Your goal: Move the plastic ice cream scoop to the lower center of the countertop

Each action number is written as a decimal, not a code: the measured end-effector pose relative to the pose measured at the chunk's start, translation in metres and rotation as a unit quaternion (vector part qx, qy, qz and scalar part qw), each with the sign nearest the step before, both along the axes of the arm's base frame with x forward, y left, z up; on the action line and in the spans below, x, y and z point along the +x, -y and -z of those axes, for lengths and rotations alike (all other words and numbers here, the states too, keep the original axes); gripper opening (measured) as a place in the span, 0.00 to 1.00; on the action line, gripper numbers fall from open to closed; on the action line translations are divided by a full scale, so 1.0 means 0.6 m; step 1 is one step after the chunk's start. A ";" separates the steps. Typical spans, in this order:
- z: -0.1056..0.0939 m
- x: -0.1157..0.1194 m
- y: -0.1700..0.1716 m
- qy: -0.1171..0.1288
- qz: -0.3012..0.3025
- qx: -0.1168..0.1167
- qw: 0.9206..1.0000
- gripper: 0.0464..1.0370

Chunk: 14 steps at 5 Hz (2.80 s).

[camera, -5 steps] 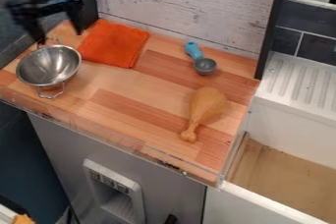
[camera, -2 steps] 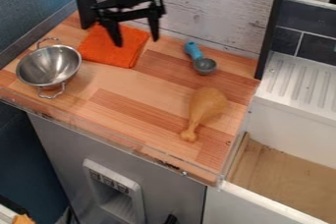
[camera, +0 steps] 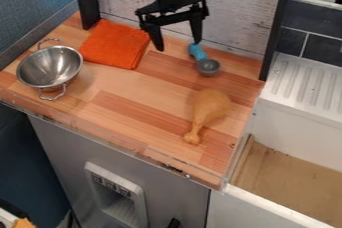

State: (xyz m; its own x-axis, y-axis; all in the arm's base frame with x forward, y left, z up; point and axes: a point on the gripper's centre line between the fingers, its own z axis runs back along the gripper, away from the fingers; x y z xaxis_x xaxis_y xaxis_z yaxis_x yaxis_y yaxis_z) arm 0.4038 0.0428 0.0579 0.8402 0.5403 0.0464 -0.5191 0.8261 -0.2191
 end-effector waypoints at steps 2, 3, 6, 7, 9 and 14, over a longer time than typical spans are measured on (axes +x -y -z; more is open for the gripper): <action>0.046 0.026 0.048 -0.003 -0.010 -0.010 1.000 0.96; 0.068 0.035 0.048 -0.011 -0.013 0.005 1.000 0.96; 0.082 0.042 0.047 0.000 -0.023 0.032 0.999 0.34; 0.082 0.037 0.043 -0.002 -0.020 0.038 0.999 0.29; 0.056 0.017 0.033 -0.004 0.025 0.034 0.999 0.29; 0.013 -0.152 -0.122 -0.004 0.078 0.053 0.996 0.29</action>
